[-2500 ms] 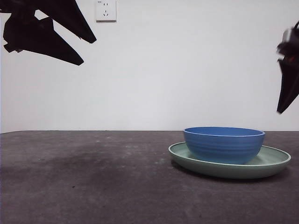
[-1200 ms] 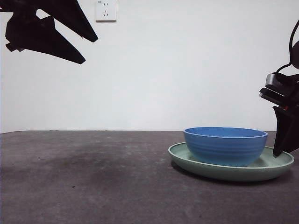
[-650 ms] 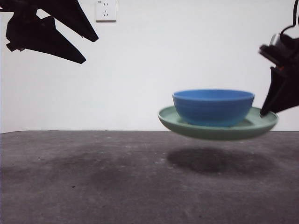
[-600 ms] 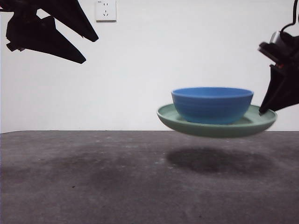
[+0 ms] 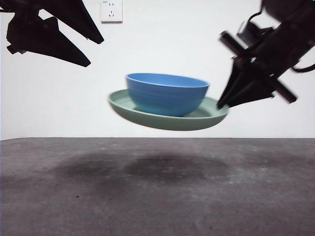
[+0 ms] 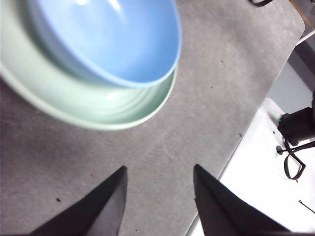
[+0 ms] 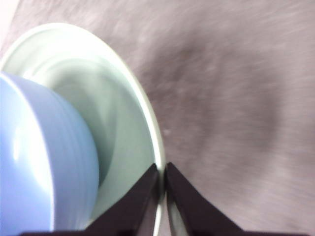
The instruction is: Pick up the blue bowl, put it on the green plate, put it on desk
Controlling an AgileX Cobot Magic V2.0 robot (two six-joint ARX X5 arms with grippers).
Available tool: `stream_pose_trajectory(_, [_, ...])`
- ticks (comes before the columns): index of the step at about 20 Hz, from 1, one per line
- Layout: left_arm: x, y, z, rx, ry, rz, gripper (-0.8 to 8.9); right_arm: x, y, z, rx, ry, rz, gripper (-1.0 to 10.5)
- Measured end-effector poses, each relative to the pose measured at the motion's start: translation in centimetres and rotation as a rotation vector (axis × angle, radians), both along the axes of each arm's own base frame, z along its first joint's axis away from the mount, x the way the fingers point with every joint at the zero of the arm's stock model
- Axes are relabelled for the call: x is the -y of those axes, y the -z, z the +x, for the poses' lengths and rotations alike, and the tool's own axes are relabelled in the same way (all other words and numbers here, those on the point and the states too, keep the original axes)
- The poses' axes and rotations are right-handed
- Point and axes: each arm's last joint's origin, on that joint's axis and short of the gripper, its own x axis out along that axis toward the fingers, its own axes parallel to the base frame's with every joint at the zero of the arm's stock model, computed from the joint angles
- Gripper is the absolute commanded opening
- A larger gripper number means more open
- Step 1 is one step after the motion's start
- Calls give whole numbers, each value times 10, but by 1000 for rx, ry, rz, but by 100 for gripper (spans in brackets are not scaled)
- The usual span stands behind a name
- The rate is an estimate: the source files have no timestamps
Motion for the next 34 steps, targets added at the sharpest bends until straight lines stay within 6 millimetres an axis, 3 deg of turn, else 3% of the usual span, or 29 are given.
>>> stream_pose_trajectory(5, [0, 0, 0, 0, 0, 0, 218, -27, 34, 12, -72, 0, -23, 11])
stream_pose_trajectory(11, [0, 0, 0, 0, 0, 0, 218, -38, 64, 28, -144, 15, -47, 11])
stream_pose_trajectory(16, [0, 0, 0, -2, 0, 1, 218, -39, 66, 30, -152, 22, -52, 14])
stream_pose_trajectory(19, [0, 0, 0, -2, 0, 1, 218, -38, 67, 28, -176, 19, -58, 144])
stream_pose_trajectory(23, [0, 0, 0, -2, 0, 1, 218, -38, 66, 28, -180, 20, -60, 165])
stream_pose_trajectory(27, [0, 0, 0, -2, 0, 1, 218, -35, 44, 22, -128, 40, -64, 167])
stream_pose_trajectory(31, [0, 0, 0, -3, 0, 1, 218, -26, -6, 1, 4, 30, -66, 167])
stream_pose_trajectory(34, [0, 0, 0, -2, 0, 1, 218, -15, -42, -29, 96, -31, -95, 167])
